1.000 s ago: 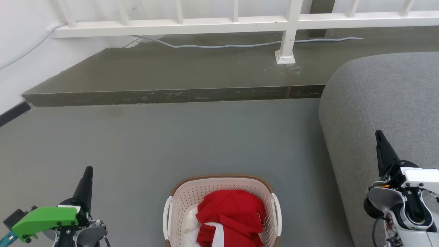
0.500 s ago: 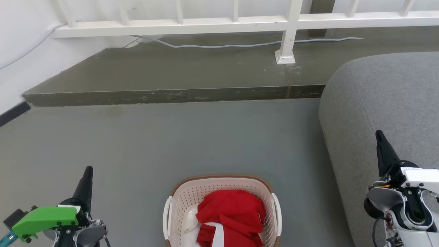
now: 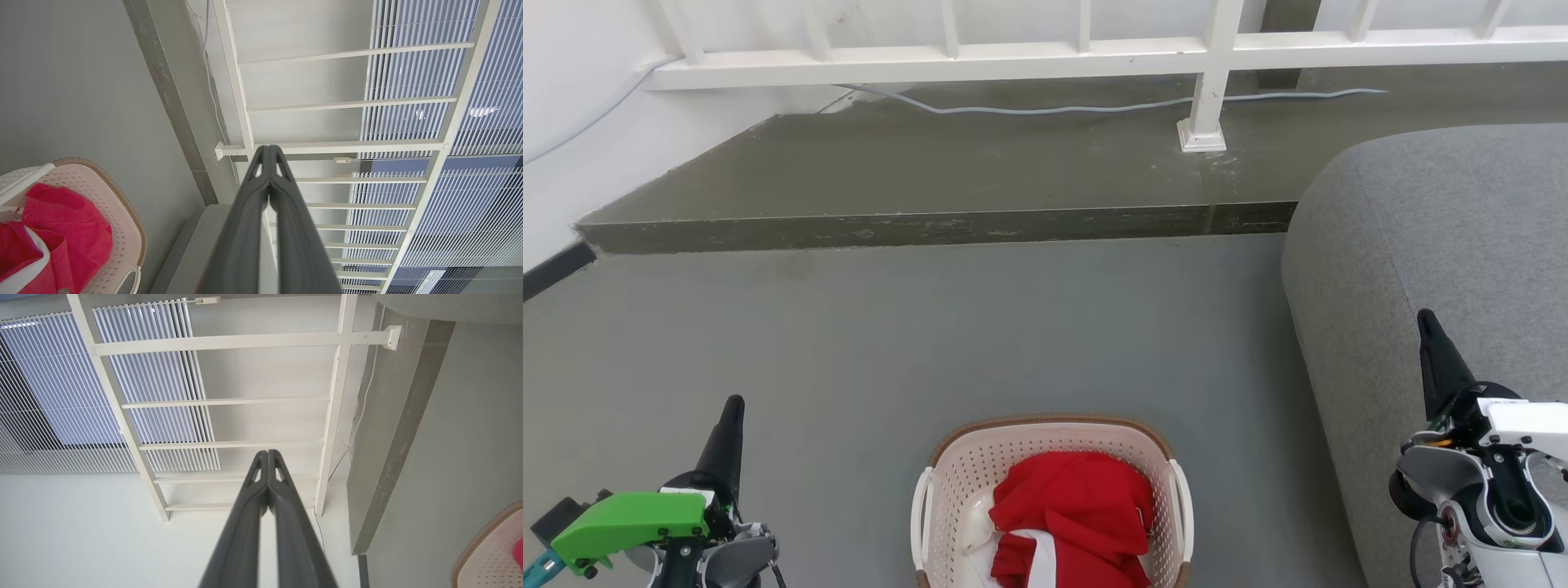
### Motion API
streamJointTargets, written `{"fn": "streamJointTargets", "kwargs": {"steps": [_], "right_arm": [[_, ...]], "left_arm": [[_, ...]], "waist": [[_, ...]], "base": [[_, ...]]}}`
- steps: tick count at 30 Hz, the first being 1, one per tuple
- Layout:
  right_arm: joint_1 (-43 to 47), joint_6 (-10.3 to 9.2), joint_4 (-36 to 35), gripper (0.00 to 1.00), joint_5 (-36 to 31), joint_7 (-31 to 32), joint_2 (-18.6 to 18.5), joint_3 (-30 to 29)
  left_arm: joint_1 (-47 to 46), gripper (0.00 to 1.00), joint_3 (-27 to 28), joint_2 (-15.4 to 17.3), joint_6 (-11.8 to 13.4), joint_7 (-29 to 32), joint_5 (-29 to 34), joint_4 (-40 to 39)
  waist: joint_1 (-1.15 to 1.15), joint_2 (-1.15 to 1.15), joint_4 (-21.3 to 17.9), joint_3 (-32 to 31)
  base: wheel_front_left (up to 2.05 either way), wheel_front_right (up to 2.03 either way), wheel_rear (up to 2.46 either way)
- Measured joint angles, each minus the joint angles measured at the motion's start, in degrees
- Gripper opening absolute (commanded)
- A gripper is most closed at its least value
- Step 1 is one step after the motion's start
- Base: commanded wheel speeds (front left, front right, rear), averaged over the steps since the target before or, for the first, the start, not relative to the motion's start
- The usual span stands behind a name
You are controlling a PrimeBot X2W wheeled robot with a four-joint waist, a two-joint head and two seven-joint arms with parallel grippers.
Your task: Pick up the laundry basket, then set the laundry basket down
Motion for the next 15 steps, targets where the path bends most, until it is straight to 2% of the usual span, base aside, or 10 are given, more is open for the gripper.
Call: {"fn": "streamJointTargets", "kwargs": {"steps": [15], "right_arm": [[0.00, 0.00, -0.07, 0.00, 0.00, 0.00, 0.01, -0.11]], "left_arm": [[0.00, 0.00, 0.02, -0.01, 0.00, 0.00, 0.00, -0.01]], "waist": [[0.00, 0.00, 0.00, 0.00]], "base": [[0.00, 0.00, 0.00]]}}
